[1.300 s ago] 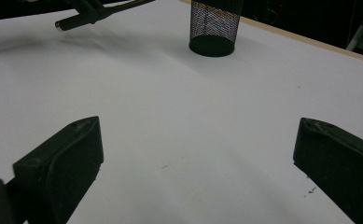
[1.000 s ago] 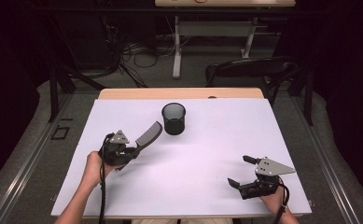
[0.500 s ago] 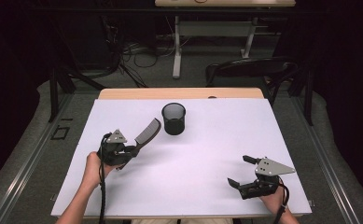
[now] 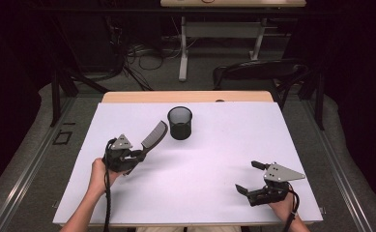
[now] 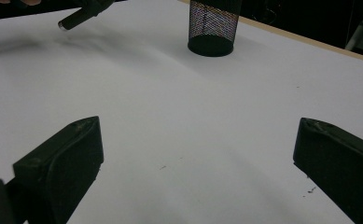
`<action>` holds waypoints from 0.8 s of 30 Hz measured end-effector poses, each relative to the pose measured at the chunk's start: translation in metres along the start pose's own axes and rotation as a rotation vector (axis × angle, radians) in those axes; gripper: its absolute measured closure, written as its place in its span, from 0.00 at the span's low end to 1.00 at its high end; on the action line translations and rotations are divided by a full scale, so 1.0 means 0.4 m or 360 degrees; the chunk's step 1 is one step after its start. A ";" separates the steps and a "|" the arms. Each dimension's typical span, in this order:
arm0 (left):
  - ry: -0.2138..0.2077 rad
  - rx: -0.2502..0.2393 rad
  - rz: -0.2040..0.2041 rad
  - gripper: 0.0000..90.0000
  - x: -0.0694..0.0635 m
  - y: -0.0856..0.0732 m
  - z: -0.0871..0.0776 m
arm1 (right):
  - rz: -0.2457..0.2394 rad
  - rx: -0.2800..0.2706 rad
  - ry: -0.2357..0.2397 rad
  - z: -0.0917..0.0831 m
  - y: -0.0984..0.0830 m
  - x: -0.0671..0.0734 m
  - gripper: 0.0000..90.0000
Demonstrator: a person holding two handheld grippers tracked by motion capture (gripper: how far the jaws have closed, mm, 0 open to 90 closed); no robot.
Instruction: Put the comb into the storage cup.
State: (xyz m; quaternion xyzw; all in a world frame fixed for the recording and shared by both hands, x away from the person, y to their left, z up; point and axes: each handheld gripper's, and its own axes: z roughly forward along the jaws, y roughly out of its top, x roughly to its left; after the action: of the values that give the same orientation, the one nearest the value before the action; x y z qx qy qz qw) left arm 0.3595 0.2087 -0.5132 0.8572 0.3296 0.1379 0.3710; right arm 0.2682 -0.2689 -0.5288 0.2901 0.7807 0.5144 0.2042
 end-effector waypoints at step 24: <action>0.0059 -0.0148 -0.0001 0.80 -0.008 0.010 -0.002 | 0.0003 -0.0008 -0.0010 0.001 0.000 -0.002 0.01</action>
State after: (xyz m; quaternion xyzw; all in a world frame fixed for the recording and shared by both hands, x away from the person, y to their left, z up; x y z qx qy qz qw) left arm 0.3587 0.2050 -0.5095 0.8362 0.3299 0.1688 0.4042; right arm 0.2689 -0.2691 -0.5288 0.2920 0.7785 0.5156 0.2070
